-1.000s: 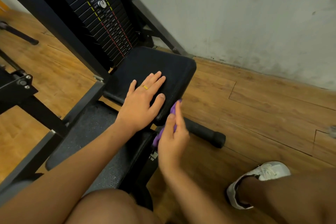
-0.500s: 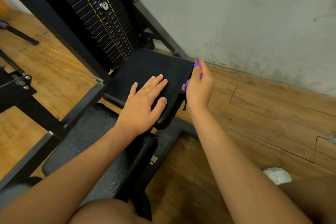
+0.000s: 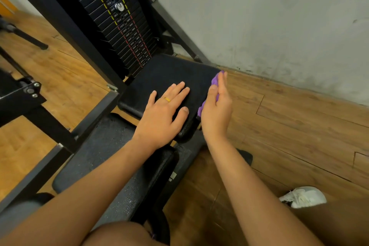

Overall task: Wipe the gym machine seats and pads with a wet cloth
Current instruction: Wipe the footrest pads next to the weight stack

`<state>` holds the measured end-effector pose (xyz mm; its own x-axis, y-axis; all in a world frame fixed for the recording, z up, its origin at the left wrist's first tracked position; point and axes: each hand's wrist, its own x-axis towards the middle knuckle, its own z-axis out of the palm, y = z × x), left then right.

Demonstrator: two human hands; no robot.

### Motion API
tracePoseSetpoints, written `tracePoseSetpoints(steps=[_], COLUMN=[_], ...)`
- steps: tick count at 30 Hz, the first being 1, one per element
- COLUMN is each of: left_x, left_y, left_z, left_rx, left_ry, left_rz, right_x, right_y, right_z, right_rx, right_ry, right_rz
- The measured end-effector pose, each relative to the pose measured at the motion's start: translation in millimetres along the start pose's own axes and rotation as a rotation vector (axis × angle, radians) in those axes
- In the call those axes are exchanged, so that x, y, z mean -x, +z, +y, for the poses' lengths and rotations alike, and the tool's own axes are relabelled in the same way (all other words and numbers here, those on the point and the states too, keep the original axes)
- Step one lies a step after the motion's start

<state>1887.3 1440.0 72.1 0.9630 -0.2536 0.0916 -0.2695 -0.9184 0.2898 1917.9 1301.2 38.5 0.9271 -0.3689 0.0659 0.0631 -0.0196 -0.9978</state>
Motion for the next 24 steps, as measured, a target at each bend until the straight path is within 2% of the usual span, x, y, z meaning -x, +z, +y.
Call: tracePoseSetpoints(steps=[6, 9, 14, 18, 24], left_x=[-0.8, -4.6, 27.6, 54.6, 50.9], left_y=[-2.3, -9.9, -23.9, -16.7, -15.7], left_z=[1.5, 1.0, -30.0, -40.5, -42.5], left_rx=[0.029, 0.055, -0.038, -0.039, -0.053], left_ry=[-0.006, -0.035, -0.188, -0.188, -0.185], left_rz=[-0.021, -0.024, -0.008, 0.009, -0.002], right_x=[85.6, 75.7, 64.4, 70.2, 109.2], right_y=[5.8, -1.6, 1.9, 8.9, 5.6], right_z=[11.0, 8.8, 2.5, 2.5, -1.7], right_rx=[-0.005, 0.008, 0.047, 0.041, 0.057], right_ry=[-0.055, -0.052, -0.023, -0.014, -0.053], right_rz=[-0.109, -0.115, -0.088, -0.042, -0.108])
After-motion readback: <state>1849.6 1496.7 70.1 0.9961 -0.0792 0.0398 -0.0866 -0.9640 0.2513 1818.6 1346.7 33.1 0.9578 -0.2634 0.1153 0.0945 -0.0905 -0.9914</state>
